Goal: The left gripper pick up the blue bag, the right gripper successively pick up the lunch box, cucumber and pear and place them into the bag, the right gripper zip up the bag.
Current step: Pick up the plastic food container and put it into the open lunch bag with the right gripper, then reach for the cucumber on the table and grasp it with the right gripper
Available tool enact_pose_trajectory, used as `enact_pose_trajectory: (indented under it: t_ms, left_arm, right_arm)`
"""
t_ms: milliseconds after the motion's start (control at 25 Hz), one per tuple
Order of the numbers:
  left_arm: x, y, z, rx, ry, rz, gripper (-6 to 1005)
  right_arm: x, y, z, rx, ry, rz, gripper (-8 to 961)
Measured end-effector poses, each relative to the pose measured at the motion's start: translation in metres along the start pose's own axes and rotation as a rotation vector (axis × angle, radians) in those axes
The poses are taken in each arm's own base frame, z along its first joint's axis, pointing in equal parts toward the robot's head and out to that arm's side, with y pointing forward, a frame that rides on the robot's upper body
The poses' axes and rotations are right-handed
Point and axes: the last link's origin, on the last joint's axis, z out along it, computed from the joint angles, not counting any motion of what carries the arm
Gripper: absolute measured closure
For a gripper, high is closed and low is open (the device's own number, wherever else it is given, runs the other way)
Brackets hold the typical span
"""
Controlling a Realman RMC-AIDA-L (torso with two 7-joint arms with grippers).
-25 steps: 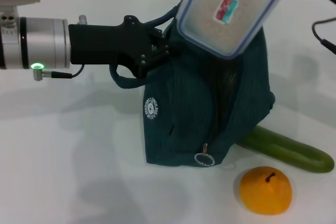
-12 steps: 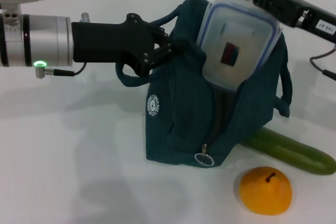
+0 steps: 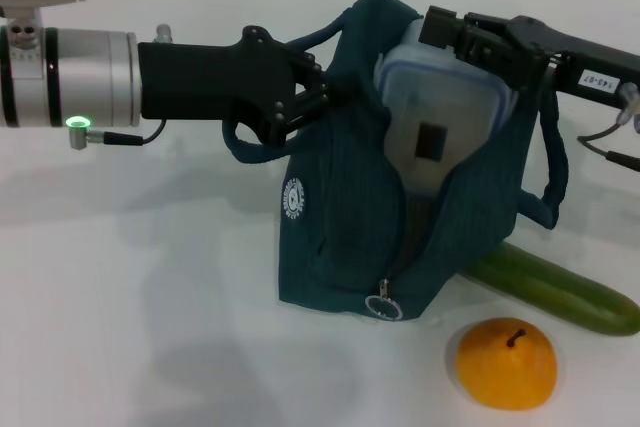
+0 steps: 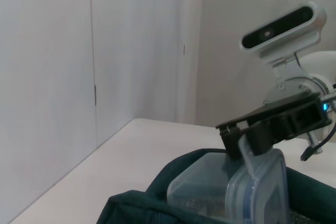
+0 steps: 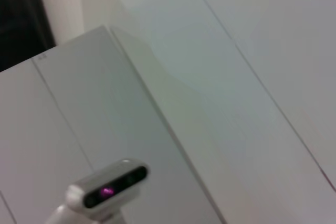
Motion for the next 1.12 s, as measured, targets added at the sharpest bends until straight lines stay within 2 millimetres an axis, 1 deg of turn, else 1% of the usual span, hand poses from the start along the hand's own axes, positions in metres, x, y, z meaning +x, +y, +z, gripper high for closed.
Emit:
enact_pose_trajectory:
  t_ms: [120,200,320,480,640,720,840,960,1120]
  left_arm:
    - [-0.002,0.001,0.001,-0.004,-0.001,-0.007,957]
    - [-0.002,0.001,0.001,-0.005,-0.001,-0.011,957]
    - [-0.004,0.001,0.002,-0.007,-0.002,-0.016,956]
    - [-0.004,0.0,0.002,0.0,-0.002,-0.018,956]
    - [-0.007,0.0,0.0,0.008,-0.004,-0.027,955]
    - [-0.008,0.001,0.0,0.008,-0.006,-0.032,955]
    - [-0.009,-0.002,0.003,0.019,-0.016,-0.039,955]
    - [-0.011,-0.003,0.006,0.027,-0.027,-0.037,954]
    - [-0.011,-0.004,0.007,0.028,-0.03,-0.037,954]
  right_arm:
    - [-0.005,0.007,-0.008,-0.02,-0.035,-0.041,713]
    - [-0.009,0.012,-0.02,-0.012,-0.07,-0.085,706]
    - [-0.013,0.018,-0.04,0.026,-0.106,-0.149,645]
    - [-0.017,0.029,-0.061,0.038,-0.099,-0.222,564]
    - [-0.023,0.047,-0.081,0.024,0.007,-0.251,483]
    - [-0.026,0.055,-0.092,0.077,0.09,-0.241,399]
    - [-0.026,0.06,-0.106,0.227,0.233,-0.197,272]
    - [-0.025,0.06,-0.111,0.361,0.366,-0.11,267]
    - [-0.025,0.053,-0.112,0.46,0.423,0.003,264]
